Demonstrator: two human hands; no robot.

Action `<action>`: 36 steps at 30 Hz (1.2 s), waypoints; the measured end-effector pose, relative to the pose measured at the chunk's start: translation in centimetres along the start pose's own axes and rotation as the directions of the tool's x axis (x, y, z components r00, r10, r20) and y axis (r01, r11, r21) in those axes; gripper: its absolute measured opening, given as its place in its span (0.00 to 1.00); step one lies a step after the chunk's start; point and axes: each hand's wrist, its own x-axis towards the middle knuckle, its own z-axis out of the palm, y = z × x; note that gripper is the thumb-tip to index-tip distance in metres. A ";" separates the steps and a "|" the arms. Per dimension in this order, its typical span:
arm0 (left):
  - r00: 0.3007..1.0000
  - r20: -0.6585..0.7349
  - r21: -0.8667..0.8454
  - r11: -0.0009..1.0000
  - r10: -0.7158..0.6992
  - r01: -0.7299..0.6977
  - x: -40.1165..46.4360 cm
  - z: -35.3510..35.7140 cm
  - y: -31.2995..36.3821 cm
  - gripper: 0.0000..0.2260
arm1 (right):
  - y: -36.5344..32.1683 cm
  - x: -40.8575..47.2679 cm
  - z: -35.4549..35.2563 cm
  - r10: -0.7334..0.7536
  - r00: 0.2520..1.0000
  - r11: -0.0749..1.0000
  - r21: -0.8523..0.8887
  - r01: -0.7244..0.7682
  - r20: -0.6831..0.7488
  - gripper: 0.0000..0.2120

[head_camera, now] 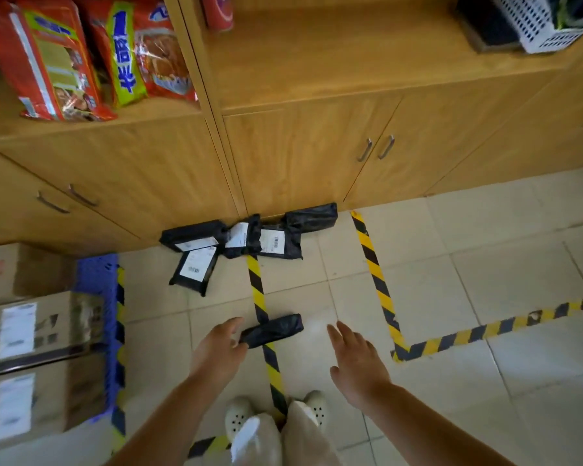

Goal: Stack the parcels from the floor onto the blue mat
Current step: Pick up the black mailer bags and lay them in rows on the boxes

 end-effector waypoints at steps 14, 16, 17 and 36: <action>0.996 0.086 0.339 0.941 -0.014 -0.016 22.4 16.6 -14.3 0.25 | 3.3 25.7 19.3 -0.021 0.997 1.000 -0.020 0.022 0.077 0.33; 0.993 0.115 0.433 0.899 0.018 -0.067 25.1 19.0 -15.7 0.23 | 3.6 28.7 21.7 -0.031 0.997 0.999 -0.034 0.034 0.070 0.34; 0.991 0.131 0.491 0.867 0.027 -0.088 26.2 20.1 -16.3 0.24 | 3.8 30.1 22.8 -0.031 0.997 0.999 -0.042 0.034 0.066 0.34; 0.987 0.130 0.618 0.770 0.100 -0.159 31.3 25.9 -20.2 0.29 | 4.8 38.5 26.7 -0.097 0.995 0.989 -0.113 0.095 -0.016 0.31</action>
